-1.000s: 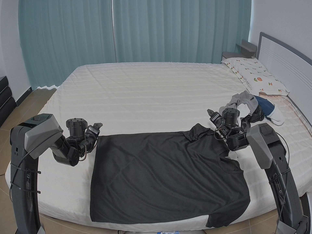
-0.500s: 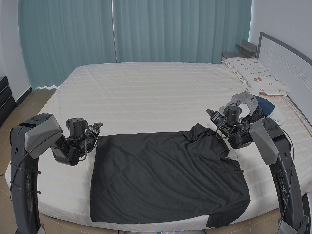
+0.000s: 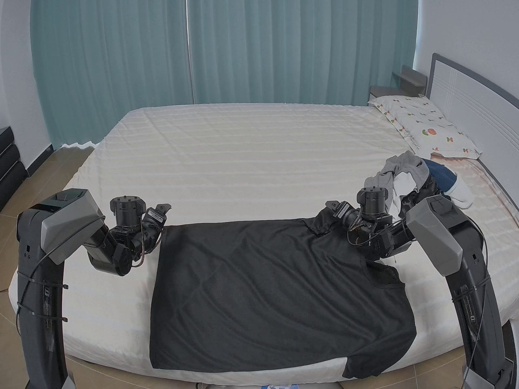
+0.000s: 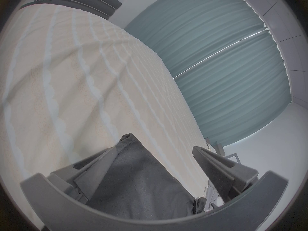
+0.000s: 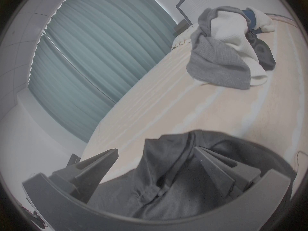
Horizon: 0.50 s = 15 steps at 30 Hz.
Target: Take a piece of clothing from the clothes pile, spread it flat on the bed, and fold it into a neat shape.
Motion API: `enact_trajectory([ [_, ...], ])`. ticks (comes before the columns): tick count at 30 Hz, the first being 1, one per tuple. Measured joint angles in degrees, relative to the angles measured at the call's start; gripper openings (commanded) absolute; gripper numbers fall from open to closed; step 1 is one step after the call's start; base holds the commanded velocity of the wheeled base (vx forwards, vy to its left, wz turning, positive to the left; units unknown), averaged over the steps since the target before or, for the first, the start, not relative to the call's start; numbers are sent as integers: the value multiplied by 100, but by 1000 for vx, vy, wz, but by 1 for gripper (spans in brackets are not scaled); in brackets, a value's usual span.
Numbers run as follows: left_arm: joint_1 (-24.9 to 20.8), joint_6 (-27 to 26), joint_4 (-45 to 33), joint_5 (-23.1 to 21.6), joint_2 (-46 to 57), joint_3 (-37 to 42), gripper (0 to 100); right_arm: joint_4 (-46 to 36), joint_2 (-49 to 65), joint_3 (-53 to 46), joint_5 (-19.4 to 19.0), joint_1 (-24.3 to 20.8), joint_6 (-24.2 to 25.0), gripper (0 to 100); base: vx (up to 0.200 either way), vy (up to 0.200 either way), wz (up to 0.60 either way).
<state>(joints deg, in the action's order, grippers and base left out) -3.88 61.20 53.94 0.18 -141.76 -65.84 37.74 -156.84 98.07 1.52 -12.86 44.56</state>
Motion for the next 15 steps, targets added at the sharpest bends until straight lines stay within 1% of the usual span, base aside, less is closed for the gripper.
enact_trajectory([
  [8,-4,-24,0,2,-2,5,100,-33,-178,219,39,305,-9,100,0,0,0],
  [13,-11,-30,0,4,-7,2,100,9,-346,553,272,529,5,100,0,0,0],
  [15,-15,-30,0,4,-7,0,100,29,-360,617,299,611,9,100,0,0,0],
])
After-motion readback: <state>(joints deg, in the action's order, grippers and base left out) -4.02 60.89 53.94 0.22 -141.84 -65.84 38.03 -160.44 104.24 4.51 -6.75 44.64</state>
